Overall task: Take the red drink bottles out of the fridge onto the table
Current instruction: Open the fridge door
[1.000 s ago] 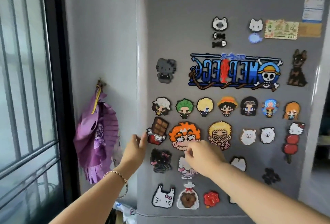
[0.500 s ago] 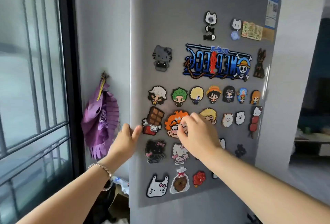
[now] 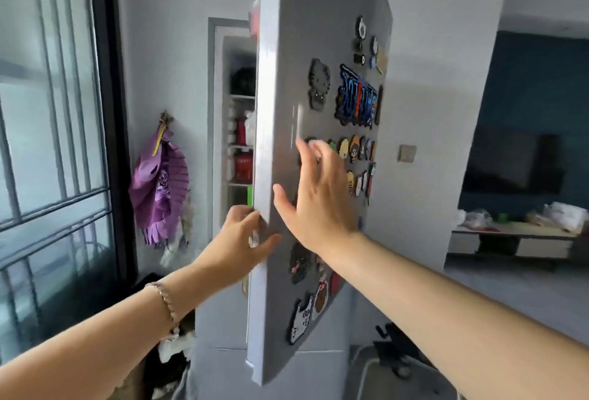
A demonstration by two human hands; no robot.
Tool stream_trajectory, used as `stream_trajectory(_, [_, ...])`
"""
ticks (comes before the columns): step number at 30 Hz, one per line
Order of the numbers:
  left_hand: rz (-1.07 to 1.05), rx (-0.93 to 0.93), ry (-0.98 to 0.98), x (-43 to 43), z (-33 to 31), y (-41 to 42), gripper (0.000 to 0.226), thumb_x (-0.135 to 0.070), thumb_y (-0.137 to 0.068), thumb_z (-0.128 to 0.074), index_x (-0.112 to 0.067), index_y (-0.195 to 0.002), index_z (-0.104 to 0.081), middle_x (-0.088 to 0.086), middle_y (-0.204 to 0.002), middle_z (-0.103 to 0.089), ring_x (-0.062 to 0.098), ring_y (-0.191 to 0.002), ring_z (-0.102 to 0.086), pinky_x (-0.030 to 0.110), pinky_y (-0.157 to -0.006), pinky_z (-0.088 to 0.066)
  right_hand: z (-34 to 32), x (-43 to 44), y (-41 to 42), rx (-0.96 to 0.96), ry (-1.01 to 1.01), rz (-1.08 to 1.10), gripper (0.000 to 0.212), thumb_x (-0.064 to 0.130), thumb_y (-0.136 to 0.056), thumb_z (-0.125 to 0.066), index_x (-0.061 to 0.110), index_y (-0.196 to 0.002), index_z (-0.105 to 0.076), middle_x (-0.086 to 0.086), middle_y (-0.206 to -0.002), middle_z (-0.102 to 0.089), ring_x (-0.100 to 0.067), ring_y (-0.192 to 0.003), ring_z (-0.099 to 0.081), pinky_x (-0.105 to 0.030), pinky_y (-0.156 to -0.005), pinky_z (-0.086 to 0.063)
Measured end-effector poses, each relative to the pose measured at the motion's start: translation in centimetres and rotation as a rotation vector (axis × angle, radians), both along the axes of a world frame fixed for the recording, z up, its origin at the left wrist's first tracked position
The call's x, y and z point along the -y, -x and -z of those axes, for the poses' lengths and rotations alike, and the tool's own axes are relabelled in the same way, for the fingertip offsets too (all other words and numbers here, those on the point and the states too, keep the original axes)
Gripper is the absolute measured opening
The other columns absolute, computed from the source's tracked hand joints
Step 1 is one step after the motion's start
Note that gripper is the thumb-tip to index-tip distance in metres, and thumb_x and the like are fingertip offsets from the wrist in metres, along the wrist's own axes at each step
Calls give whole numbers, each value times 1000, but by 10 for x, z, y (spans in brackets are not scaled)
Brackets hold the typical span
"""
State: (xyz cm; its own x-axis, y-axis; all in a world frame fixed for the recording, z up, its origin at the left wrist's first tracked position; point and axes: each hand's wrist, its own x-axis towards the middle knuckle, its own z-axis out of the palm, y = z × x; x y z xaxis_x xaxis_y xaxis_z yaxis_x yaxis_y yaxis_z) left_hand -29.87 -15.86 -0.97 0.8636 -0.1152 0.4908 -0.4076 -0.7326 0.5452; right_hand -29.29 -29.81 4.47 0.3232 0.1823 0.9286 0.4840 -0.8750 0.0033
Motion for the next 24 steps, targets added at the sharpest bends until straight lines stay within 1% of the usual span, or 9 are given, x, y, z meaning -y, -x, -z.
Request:
stream_trajectory(2, [75, 42, -56, 20, 1, 12, 24, -38, -88, -58, -15, -94, -57, -4, -120, -38, 13, -106, -46, 26, -96, -38, -1, 17, 12, 16, 5, 4, 61, 39, -80, -45, 6, -131, -36, -26, -123, -52, -38, -107, -56, -41, -87, -51])
stream_trajectory(4, [140, 55, -118, 43, -2, 25, 41, -50, -84, -51, -17, -108, -58, -9, -118, -39, 10, -93, -54, 26, -83, -44, 5, 39, 24, 12, 5, 60, 68, 33, -78, -61, 10, -135, -33, -29, -126, -49, -41, -110, -55, -43, -89, -51])
stream_trajectory(6, [222, 48, -119, 66, -4, 33, 50, -55, -78, -39, -19, -106, -59, -13, -114, -44, 11, -88, -57, 31, -81, -49, 13, 64, 33, -12, -23, 186, 78, 31, -72, -72, 14, -138, -34, -33, -131, -45, -46, -113, -54, -47, -90, -50])
stream_trajectory(8, [251, 17, -11, 92, -9, 35, 35, -39, -86, -41, -14, -101, -61, -5, -108, -57, 16, -92, -59, 37, -85, -50, 20, 90, 38, -25, -49, 358, 82, 35, -69, -74, 15, -138, -36, -36, -132, -43, -50, -114, -53, -53, -91, -47])
stream_trajectory(10, [240, 1, 87, 116, -17, 35, 21, -21, -94, -44, -8, -93, -60, 6, -94, -65, 24, -86, -60, 40, -81, -50, 23, 115, 40, -38, -97, 467, 82, 39, -70, -74, 13, -138, -37, -38, -134, -39, -53, -116, -49, -57, -93, -44])
stream_trajectory(13, [247, 36, -26, 150, -30, 31, 19, -19, -94, -44, -8, -87, -59, 1, -81, -61, 22, -72, -56, 35, -68, -48, 24, 155, 45, -74, -167, 556, 90, 45, -68, -76, 11, -140, -34, -38, -134, -36, -54, -115, -47, -58, -89, -45])
stream_trajectory(17, [223, -40, -231, 189, -43, 18, 21, -21, -90, -44, -9, -86, -61, 4, -85, -65, 24, -77, -61, 31, -67, -49, 27, 204, 51, -126, -274, 614, 94, 40, -68, -78, 11, -144, -32, -37, -126, -39, -50, -98, -52, -49, -84, -49])
stream_trajectory(21, [198, -64, -317, 223, -52, 9, 18, -21, -89, -43, -15, -82, -58, 1, -81, -59, 23, -74, -53, 26, -63, -41, 22, 250, 49, -253, -457, 604, 85, 30, -84, -64, 23, -152, -12, -34, -139, -24, -46, -112, -44, -45, -97, -44])
stream_trajectory(24, [197, -95, -394, 238, -58, 0, 17, -22, -90, -43, -16, -85, -58, 6, -92, -61, 28, -88, -60, 30, -75, -48, 17, 282, 44, -268, -521, 624, 85, 28, -86, -61, 27, -151, -8, -30, -137, -27, -44, -109, -47, -43, -91, -46])
